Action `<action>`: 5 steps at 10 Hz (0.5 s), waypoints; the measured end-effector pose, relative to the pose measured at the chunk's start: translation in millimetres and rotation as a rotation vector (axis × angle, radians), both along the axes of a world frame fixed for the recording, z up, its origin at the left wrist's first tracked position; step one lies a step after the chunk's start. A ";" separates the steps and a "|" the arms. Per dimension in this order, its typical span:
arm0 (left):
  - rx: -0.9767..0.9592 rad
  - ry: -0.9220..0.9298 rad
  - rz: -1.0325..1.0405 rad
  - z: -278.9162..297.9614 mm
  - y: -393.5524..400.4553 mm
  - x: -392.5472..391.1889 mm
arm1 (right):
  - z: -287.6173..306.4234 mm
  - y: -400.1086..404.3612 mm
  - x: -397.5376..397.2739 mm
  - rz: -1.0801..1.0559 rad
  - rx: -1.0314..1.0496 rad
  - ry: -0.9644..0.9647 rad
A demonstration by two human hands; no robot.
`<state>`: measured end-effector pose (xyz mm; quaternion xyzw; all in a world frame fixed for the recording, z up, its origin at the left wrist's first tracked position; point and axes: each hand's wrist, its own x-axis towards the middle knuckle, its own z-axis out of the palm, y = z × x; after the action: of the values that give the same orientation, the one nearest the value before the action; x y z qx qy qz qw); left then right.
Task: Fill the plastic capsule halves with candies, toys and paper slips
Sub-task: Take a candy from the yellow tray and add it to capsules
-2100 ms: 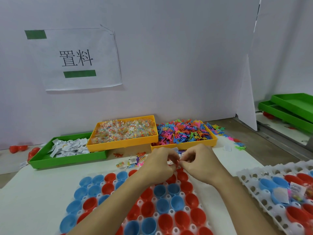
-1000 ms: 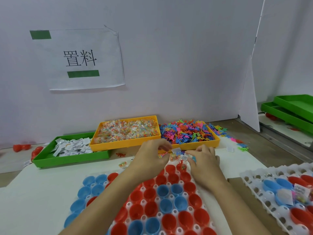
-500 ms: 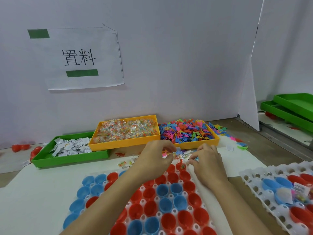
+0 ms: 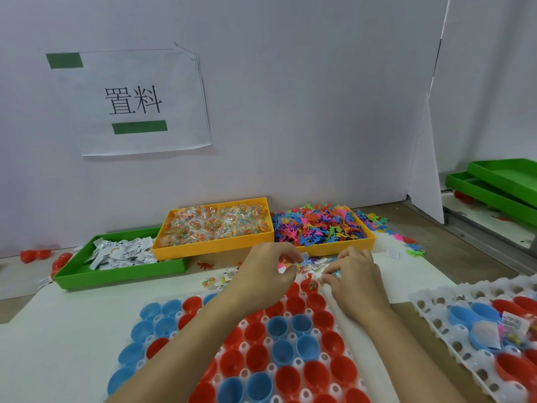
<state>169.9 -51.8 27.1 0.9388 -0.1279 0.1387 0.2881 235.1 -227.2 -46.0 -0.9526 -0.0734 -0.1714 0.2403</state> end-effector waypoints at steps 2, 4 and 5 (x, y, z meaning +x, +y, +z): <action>0.001 0.004 0.001 -0.5 0.7 0.0 | 1.5 -4.6 -2.3 0.055 -0.026 0.098; 0.004 0.007 0.008 -2.2 1.2 -0.4 | 6.5 -6.2 -4.4 0.028 -0.026 0.076; -0.003 0.007 0.003 -2.5 0.7 -0.6 | 8.9 -8.4 -3.1 0.018 0.069 0.013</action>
<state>169.3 -51.1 24.6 0.9391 -0.1250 0.1359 0.2898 232.1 -235.6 -37.1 -0.9441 -0.0742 -0.1656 0.2752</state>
